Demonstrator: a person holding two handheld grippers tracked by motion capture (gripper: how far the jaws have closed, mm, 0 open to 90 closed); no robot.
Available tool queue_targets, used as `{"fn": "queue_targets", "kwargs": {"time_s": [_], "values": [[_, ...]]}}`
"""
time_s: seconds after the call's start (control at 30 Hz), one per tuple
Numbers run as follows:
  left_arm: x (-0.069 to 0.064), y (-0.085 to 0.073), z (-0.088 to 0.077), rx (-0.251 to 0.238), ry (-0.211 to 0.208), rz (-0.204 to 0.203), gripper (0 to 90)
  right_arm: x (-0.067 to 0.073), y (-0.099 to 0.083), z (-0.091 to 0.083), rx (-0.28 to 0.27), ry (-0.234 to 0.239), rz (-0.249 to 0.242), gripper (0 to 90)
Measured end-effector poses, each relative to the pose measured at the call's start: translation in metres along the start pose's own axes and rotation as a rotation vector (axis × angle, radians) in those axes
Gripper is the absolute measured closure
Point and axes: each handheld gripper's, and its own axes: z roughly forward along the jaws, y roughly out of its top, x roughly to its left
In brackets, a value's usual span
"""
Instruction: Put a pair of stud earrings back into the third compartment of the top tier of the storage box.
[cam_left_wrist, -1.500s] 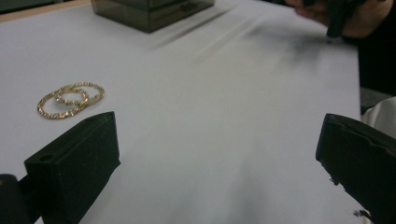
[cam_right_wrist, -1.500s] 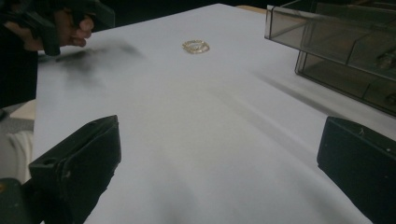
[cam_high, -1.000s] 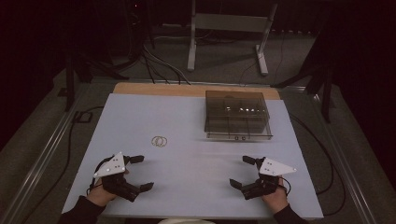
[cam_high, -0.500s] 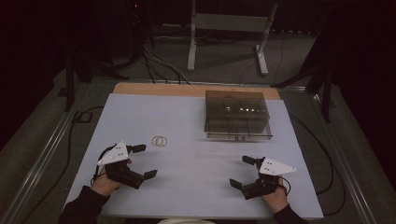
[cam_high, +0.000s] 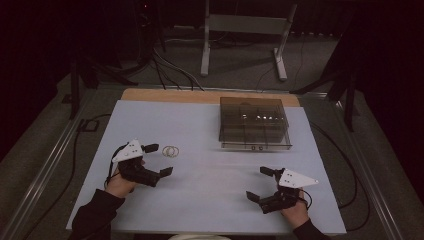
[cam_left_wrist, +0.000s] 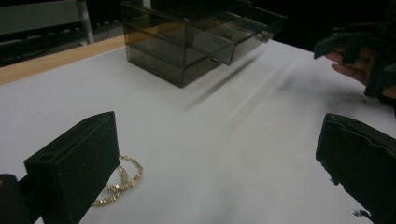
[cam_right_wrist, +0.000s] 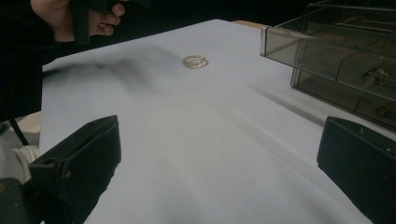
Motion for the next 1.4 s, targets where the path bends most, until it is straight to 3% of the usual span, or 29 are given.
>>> {"fn": "queue_targets", "kwargs": {"time_s": [0.27, 0.53, 0.9, 0.93, 1.1, 1.23, 1.4], "values": [[0.013, 0.005, 0.010, 0.001, 0.024, -0.030, 0.5, -0.001, 0.000, 0.000, 0.001, 0.003, 0.003, 0.0], [0.023, 0.006, 0.021, 0.014, 0.075, -0.060, 0.5, 0.000, 0.000, -0.001, -0.003, 0.003, 0.005, 0.0], [0.037, -0.001, 0.032, 0.039, 0.139, -0.097, 0.5, -0.001, 0.000, 0.000, 0.002, 0.009, 0.003, 0.0], [0.039, -0.001, 0.033, 0.050, 0.140, -0.124, 0.5, -0.001, 0.000, 0.000, 0.003, 0.010, 0.006, 0.0], [0.044, -0.002, 0.037, 0.089, 0.156, -0.147, 0.6, -0.001, 0.000, 0.000, 0.003, 0.012, 0.006, 0.0], [0.045, -0.002, 0.040, 0.114, 0.175, -0.147, 4.4, -0.001, 0.000, 0.000, 0.003, 0.011, 0.003, 0.0], [0.046, -0.003, 0.045, 0.156, 0.228, -0.157, 10.0, 0.000, 0.000, 0.000, 0.003, 0.013, 0.004, 0.0]]}}
